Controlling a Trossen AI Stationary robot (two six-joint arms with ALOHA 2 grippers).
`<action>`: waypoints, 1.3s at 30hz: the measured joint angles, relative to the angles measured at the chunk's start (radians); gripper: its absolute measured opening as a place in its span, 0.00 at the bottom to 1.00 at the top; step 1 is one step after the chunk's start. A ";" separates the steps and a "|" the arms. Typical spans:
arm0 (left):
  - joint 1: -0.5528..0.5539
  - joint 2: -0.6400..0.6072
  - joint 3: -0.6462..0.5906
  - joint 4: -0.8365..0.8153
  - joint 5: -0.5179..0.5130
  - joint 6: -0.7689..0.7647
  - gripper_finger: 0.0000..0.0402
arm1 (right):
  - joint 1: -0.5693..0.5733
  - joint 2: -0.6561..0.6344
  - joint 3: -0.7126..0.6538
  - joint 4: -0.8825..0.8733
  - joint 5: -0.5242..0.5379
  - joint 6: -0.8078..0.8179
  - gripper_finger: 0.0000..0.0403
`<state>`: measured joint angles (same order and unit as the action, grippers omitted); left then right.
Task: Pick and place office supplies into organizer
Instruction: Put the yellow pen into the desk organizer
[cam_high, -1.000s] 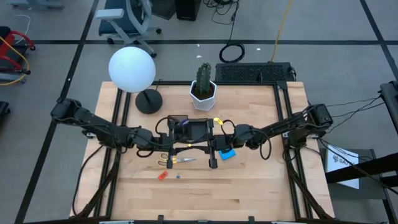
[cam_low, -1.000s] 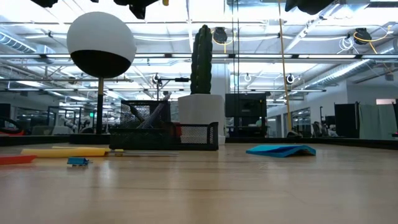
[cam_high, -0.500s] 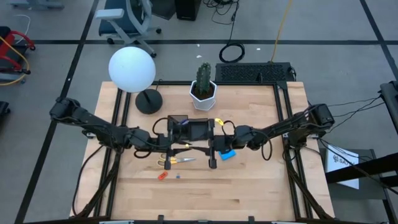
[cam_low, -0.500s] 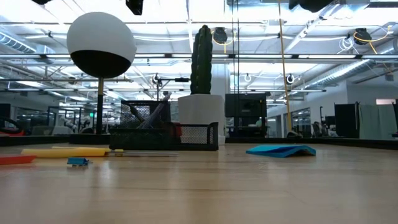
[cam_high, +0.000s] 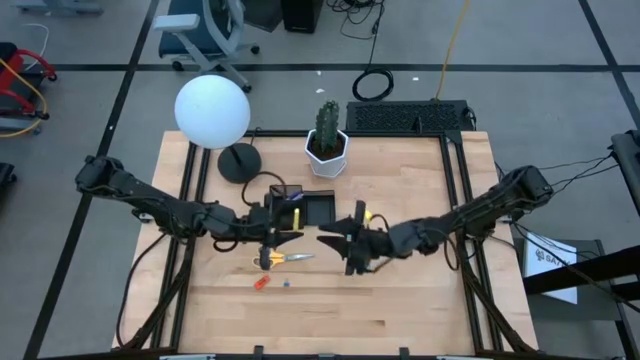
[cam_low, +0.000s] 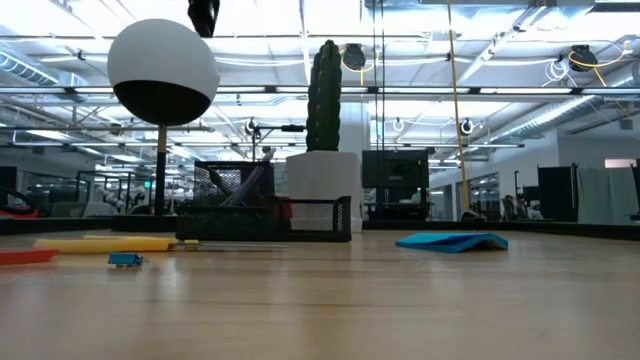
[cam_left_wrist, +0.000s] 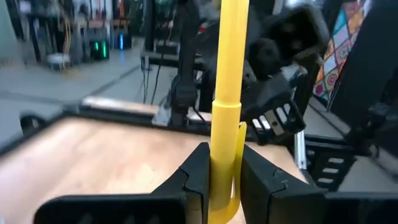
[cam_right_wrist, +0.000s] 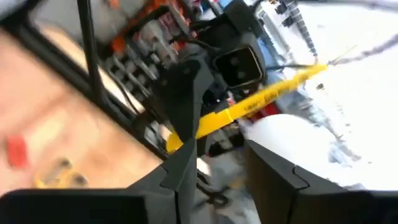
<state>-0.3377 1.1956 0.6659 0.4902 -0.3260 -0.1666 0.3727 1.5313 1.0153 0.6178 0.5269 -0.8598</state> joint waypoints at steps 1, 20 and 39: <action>0.007 0.001 0.000 -0.007 0.000 -0.038 0.14 | 0.014 0.001 0.000 -0.001 0.043 -0.054 0.32; 0.167 0.164 0.000 0.036 0.267 -0.278 0.14 | 0.099 0.196 0.000 0.090 0.628 -0.947 0.32; 0.197 0.221 0.000 0.101 0.354 -0.330 0.14 | 0.102 0.285 0.000 0.425 0.571 -1.247 0.29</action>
<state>-0.1406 1.4162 0.6655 0.5909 0.0282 -0.4969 0.4751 1.8160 1.0153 1.0432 1.0975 -2.1071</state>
